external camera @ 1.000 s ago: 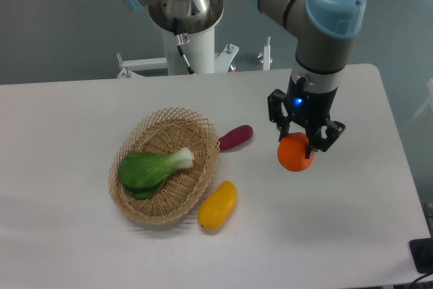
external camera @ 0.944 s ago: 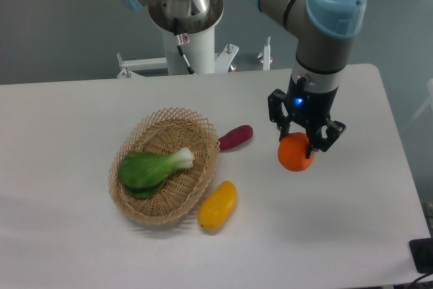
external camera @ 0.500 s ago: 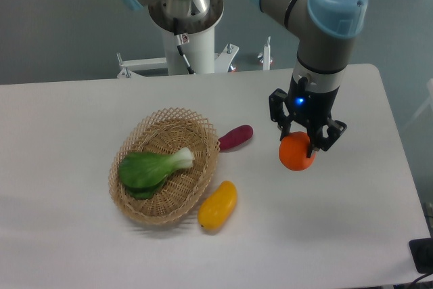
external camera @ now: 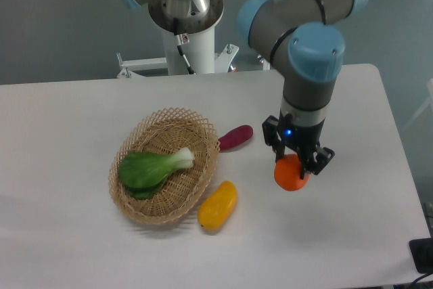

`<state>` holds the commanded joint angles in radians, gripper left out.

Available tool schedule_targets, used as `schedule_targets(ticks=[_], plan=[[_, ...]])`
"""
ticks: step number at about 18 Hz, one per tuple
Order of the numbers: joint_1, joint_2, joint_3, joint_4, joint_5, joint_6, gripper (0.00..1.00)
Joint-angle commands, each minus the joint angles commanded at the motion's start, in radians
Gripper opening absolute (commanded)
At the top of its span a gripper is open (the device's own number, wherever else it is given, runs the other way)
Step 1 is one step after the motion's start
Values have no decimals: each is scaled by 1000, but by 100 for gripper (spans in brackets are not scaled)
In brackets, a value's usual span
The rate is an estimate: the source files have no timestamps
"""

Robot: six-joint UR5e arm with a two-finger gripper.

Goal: Place the orange on the table
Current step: 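Lower the held orange toward the table beside the yellow mango, then hold the orange just above the table surface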

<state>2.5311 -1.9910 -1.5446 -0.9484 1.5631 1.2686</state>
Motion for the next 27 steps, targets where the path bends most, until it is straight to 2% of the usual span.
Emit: schedule_targets(ticks=[2,4,9,14,27], plan=[[-2,-43,-2,55,23,9,48],[-3,-84,3,82,89,12,48],[-6,-120,-29,86,100,20,48],[-22,-121,-67,88,98,28,48],[-23,-121,-72,86,98,28,49]])
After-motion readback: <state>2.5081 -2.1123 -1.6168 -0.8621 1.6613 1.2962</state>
